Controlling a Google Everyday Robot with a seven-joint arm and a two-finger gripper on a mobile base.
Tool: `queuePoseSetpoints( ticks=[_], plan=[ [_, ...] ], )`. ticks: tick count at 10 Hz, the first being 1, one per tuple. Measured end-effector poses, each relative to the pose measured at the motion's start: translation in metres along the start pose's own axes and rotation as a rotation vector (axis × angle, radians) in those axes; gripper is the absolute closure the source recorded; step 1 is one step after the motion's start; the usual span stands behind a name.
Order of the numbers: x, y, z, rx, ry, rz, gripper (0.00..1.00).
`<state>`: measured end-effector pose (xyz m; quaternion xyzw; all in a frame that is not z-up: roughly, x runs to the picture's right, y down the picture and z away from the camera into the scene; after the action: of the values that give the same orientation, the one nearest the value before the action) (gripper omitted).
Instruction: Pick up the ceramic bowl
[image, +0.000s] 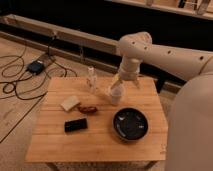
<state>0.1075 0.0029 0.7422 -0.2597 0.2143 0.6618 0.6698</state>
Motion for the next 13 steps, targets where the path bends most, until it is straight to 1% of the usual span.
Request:
queuePoseSetpoints(
  ticks=[1, 3, 4, 5, 6, 7, 8, 11, 13],
  plan=[
    [0.0, -0.001, 0.001, -0.002, 0.001, 0.003, 0.2],
    [0.002, -0.02, 0.017, -0.006, 0.016, 0.021, 0.2],
    [0.005, -0.034, 0.028, -0.001, 0.022, 0.035, 0.2],
    [0.006, -0.04, 0.033, -0.003, 0.023, 0.047, 0.2],
    [0.018, -0.071, 0.062, -0.013, 0.048, 0.12, 0.2],
    [0.024, -0.083, 0.074, -0.018, 0.057, 0.153, 0.2],
    [0.027, -0.09, 0.082, -0.021, 0.066, 0.172, 0.2],
    [0.036, -0.099, 0.102, -0.025, 0.085, 0.21, 0.2],
    [0.046, -0.1, 0.108, -0.022, 0.105, 0.211, 0.2]
  ],
)
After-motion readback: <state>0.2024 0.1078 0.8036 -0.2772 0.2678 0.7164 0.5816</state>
